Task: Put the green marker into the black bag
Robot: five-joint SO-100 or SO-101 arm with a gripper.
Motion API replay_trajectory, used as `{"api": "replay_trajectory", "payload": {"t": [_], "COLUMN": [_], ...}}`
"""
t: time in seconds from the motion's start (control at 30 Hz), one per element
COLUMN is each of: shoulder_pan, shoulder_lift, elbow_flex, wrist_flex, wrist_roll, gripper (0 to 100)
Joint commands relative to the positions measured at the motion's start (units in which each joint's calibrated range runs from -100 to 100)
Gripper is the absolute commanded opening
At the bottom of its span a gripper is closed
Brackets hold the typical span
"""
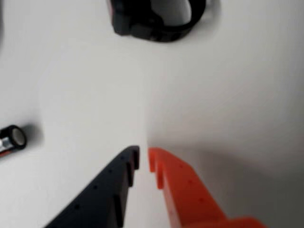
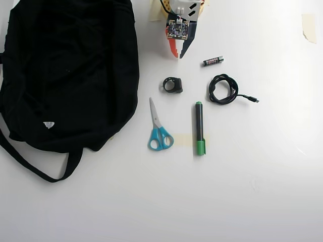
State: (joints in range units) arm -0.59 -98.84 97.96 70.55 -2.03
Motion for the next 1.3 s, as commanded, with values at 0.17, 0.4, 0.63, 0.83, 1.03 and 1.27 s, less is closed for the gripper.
{"api": "replay_trajectory", "payload": {"t": [0.17, 0.4, 0.63, 0.83, 1.03, 1.27], "shoulder_pan": [-0.4, -1.7, -4.3, -5.3, -5.3, -5.9], "shoulder_lift": [0.4, 7.2, 23.4, 37.7, 49.6, 61.7], "elbow_flex": [0.7, -3.0, -20.1, -35.8, -48.5, -58.2], "wrist_flex": [-6.6, -20.1, -27.1, -29.3, -31.4, -38.8], "wrist_roll": [-0.2, -0.2, -0.3, -0.3, -0.3, -0.3], "gripper": [2, 2, 2, 2, 2, 2]}}
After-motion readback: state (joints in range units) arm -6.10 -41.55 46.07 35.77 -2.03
